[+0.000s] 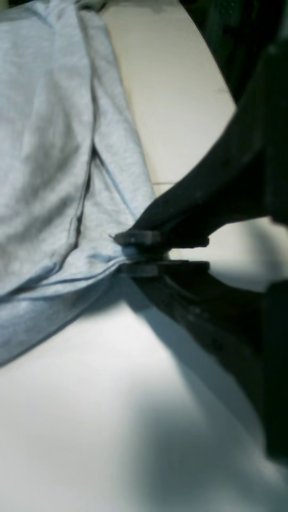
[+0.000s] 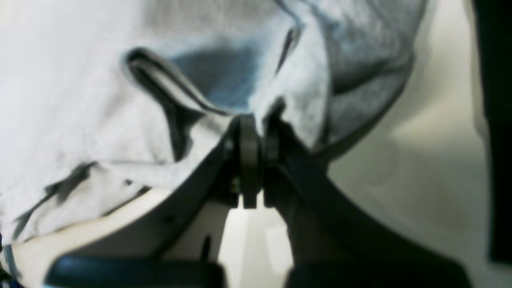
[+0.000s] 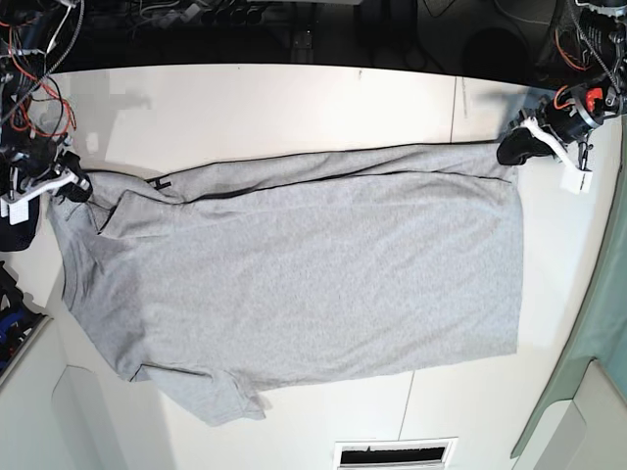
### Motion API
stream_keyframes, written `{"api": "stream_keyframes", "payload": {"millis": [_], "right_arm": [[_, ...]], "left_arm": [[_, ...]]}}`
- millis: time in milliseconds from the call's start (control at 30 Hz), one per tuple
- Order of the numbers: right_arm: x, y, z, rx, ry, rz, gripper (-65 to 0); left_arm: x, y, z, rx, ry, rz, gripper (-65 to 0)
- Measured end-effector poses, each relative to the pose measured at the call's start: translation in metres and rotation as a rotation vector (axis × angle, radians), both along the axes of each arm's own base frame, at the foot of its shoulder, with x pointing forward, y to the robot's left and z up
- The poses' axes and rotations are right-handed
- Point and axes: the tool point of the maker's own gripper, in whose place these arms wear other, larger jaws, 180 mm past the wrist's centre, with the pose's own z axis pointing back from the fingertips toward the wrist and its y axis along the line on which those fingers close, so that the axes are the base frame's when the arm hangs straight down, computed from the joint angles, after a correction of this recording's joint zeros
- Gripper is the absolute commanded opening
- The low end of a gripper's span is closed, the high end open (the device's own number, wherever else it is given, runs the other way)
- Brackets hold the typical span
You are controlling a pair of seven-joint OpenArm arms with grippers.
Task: Layout the t-shirt on the table in an organized manner, then fold the t-shirt properly
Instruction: 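Regrasp the shirt edge with both grippers and tug it taut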
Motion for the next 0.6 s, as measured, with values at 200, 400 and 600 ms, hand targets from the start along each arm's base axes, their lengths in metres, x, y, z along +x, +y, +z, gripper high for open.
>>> {"api": "stream_keyframes", "payload": {"millis": [200, 400, 600], "right_arm": [[-0.041, -0.001, 0.006, -0.058, 0.037, 0.058, -65.0], [-0.075, 0.0, 0.008, -0.079, 0.053, 0.075, -65.0], [-0.079, -0.003, 0.007, -0.088, 0.057, 0.065, -47.2]], "left_arm": [[-0.01, 0.02, 0.028, 0.08, -0.05, 0.001, -65.0], [-0.03, 0.022, 0.023, 0.091, -0.009, -0.001, -65.0], [-0.027, 0.023, 0.027, 0.088, -0.021, 0.0, -40.4]]}}
